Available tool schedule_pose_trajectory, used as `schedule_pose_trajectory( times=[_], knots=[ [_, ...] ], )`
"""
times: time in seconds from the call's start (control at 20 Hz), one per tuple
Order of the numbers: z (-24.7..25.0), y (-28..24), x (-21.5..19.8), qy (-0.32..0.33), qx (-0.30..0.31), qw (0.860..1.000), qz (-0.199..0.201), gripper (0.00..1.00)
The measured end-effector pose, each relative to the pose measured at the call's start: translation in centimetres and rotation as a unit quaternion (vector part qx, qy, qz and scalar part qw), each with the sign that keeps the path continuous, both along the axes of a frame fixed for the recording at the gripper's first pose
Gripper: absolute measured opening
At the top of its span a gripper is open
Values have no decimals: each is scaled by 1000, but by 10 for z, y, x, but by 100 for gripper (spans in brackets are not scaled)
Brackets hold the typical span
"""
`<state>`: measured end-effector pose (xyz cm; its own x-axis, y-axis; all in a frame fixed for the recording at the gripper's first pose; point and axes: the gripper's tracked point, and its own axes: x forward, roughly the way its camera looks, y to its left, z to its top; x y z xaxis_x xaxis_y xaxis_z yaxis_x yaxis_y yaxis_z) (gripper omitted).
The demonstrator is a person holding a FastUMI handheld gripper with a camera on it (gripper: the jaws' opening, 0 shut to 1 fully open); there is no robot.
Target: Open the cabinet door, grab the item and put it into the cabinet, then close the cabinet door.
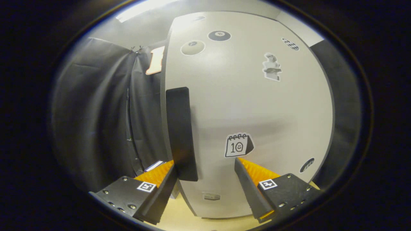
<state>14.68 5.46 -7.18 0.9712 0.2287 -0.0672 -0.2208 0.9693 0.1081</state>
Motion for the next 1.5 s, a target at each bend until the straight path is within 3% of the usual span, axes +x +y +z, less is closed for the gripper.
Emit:
schedule_pose_trajectory(
  times=[0.3, 0.6, 0.8, 1.0, 1.5],
  knots=[
    [0, 0, 3, -7, -3, 1000, -8, 100],
    [1, 0, -13, 27, 18, 999, -8, 100],
    [23, -16, -57, 12, 24, 999, -17, 100],
    [29, -43, -115, 11, -15, 999, -44, 100],
    [37, -84, -241, 8, -40, 995, -94, 100]
  ],
)
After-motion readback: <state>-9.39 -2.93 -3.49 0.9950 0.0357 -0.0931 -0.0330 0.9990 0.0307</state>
